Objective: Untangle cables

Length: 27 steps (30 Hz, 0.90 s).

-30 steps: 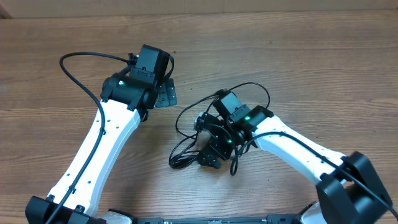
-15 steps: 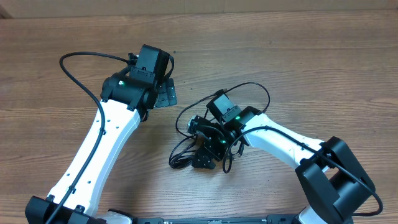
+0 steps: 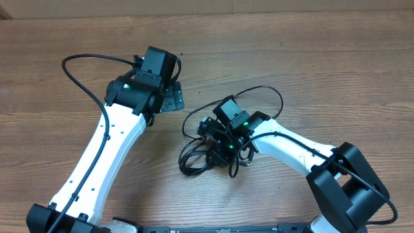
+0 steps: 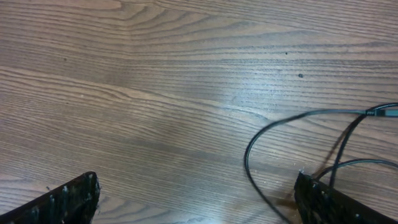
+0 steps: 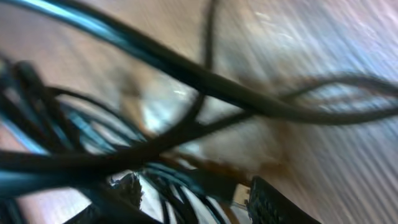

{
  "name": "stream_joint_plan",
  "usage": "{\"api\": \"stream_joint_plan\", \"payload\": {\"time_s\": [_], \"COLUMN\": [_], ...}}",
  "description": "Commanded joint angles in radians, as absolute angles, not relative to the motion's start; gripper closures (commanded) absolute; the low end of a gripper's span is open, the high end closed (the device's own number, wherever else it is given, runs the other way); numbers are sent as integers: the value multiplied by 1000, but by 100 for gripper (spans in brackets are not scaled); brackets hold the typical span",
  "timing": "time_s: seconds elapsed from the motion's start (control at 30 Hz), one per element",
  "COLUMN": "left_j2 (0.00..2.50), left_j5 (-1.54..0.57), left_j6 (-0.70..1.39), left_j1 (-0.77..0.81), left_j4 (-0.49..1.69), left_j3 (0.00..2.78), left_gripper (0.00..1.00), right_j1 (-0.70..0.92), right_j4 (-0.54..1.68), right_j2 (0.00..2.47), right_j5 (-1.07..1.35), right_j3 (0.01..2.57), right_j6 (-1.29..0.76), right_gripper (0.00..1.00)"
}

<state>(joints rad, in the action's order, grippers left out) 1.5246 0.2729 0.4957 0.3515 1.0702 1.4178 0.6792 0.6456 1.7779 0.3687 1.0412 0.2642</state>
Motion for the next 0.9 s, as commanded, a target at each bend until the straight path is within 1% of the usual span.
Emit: {"api": "stream_joint_plan", "payload": {"time_s": [0.0,0.27,0.4,0.5,0.87], "left_j2": [1530,1530,1530,1530,1530], "left_j5": [269,269,269,269,269], "left_j6": [505,505,505,505,505], "left_j1": [353,353,353,353,353], "left_j4": [1069,1069,1069,1069,1069], "left_j3": [1414,1414,1414,1414,1414], "left_gripper": [0,1,0,0,0], "right_j1": [633,450,360,332,291], "right_j4": [671,735,762,761,736], "right_j2": [1769,1645,1541,1472,1240], "right_j5": [243,248,275,316,315], "right_j3": [1061,1123,1172,1192,1230], "right_j6": [141,40,14,14,-4], "right_gripper": [96,96,96,96,96]}}
